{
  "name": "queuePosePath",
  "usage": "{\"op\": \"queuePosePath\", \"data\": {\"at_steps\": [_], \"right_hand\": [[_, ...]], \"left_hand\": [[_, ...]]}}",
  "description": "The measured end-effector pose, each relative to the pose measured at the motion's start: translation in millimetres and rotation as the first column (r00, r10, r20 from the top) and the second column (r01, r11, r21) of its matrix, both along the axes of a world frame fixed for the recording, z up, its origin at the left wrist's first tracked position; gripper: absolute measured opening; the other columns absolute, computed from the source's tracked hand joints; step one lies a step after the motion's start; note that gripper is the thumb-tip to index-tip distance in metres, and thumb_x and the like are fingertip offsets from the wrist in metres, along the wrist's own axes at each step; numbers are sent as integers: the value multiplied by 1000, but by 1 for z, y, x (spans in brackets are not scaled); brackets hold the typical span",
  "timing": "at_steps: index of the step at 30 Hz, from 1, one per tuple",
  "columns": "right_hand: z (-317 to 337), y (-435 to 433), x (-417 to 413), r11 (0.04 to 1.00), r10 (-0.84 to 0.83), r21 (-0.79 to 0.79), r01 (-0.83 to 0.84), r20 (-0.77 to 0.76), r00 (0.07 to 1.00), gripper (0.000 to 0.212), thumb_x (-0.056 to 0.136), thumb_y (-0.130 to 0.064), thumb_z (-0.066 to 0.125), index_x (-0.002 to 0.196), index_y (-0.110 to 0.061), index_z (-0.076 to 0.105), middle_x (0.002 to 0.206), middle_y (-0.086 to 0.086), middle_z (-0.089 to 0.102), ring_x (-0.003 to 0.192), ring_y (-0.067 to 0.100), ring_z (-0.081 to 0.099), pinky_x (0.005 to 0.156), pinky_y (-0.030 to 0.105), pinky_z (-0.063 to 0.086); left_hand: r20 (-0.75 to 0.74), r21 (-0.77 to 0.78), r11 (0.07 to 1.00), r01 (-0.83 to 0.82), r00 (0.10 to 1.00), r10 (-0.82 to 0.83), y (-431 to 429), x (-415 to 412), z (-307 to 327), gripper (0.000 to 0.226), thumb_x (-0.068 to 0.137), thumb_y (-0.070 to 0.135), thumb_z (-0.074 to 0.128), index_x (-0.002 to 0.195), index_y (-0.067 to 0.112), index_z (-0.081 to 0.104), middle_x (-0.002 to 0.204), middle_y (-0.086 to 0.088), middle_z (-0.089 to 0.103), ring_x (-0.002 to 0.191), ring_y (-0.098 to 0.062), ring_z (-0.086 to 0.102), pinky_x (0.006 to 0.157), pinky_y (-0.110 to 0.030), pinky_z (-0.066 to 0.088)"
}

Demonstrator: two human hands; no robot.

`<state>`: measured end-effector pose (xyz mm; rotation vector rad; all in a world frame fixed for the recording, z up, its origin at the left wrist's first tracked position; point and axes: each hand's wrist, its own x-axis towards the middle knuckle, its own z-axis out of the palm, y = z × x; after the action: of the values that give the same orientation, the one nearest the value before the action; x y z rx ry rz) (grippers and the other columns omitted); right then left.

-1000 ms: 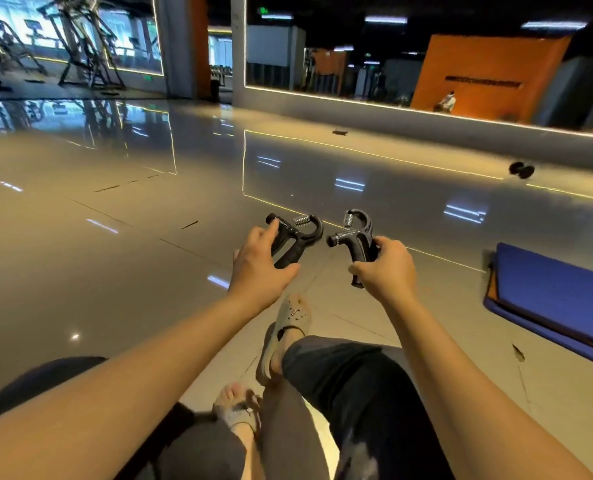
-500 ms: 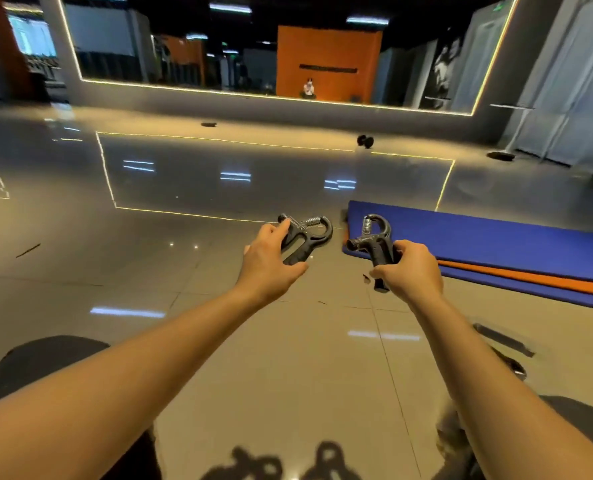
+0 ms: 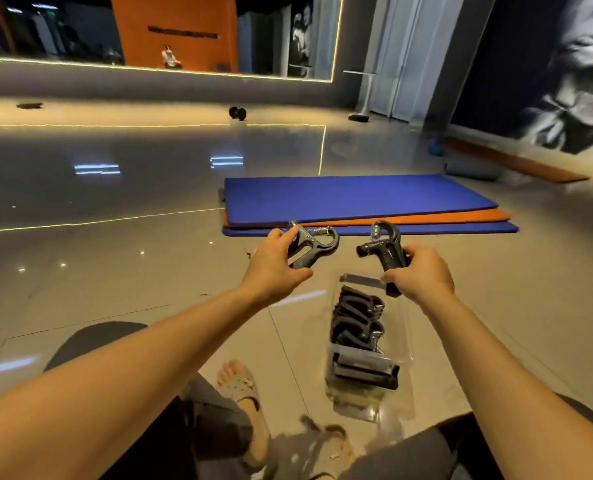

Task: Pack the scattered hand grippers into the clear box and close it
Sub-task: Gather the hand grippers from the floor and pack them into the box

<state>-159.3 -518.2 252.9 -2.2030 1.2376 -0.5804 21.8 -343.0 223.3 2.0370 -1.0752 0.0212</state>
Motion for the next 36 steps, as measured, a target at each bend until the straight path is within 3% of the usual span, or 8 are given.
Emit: {"op": "queuePosePath", "data": {"at_steps": [9, 15, 18, 20, 26, 31, 36], "right_hand": [[-70, -82, -28, 975, -197, 100, 197, -6, 980, 36, 70, -22, 86, 78, -31, 52, 76, -10, 61, 68, 13, 60, 66, 36, 55], [-130, -117, -32, 951, -249, 183, 251, -31, 968, 40, 69, -22, 84, 104, -27, 65, 85, -7, 66, 73, 14, 62, 67, 35, 55], [-148, -133, -34, 928, -292, 236, 289, -20, 956, 53, 70, -21, 86, 120, -22, 66, 96, -1, 67, 80, 22, 65, 76, 43, 59], [-158, -144, -34, 914, -313, 267, 304, -11, 950, 60, 71, -19, 87, 127, -19, 64, 91, -4, 63, 81, 24, 67, 78, 46, 60], [-182, -173, -40, 889, -339, 309, 338, -51, 939, 65, 73, -17, 86, 133, -18, 61, 85, -12, 56, 81, 21, 66, 80, 48, 60], [-197, -191, -39, 872, -356, 337, 354, -57, 933, 68, 74, -16, 86, 136, -17, 58, 83, -17, 53, 76, 16, 65, 79, 48, 61], [-207, -204, -31, 855, -373, 363, 369, -63, 926, 78, 72, -17, 87, 142, -16, 54, 94, -7, 57, 82, 21, 68, 81, 48, 60]], "left_hand": [[-42, 164, 969, 185, 983, -180, -110, 26, -60, 86, 82, 32, 81, 154, 25, 35, 134, 3, 52, 113, -9, 47, 95, -30, 47], [-145, 241, 909, 339, 939, -312, -155, 42, -110, 82, 75, 28, 86, 146, 29, 44, 131, 4, 59, 112, -7, 57, 92, -22, 50], [-207, 331, 829, 450, 892, -402, -174, 37, -136, 86, 71, 33, 87, 145, 32, 44, 129, 5, 60, 115, -9, 58, 100, -34, 53], [-205, 412, 774, 481, 876, -436, -188, 32, -156, 90, 69, 38, 86, 147, 34, 42, 129, 4, 57, 119, -13, 54, 104, -39, 49], [-251, 545, 631, 552, 825, -506, -213, 25, -207, 91, 69, 37, 85, 146, 35, 38, 131, -1, 54, 121, -18, 51, 105, -41, 47], [-267, 524, 619, 586, 802, -534, -223, 19, -235, 84, 70, 41, 86, 142, 34, 43, 128, 6, 55, 116, -13, 43, 102, -36, 45], [-303, 509, 577, 639, 760, -575, -221, 13, -254, 79, 70, 52, 81, 139, 35, 46, 127, 6, 55, 120, -14, 43, 103, -34, 42]]}}
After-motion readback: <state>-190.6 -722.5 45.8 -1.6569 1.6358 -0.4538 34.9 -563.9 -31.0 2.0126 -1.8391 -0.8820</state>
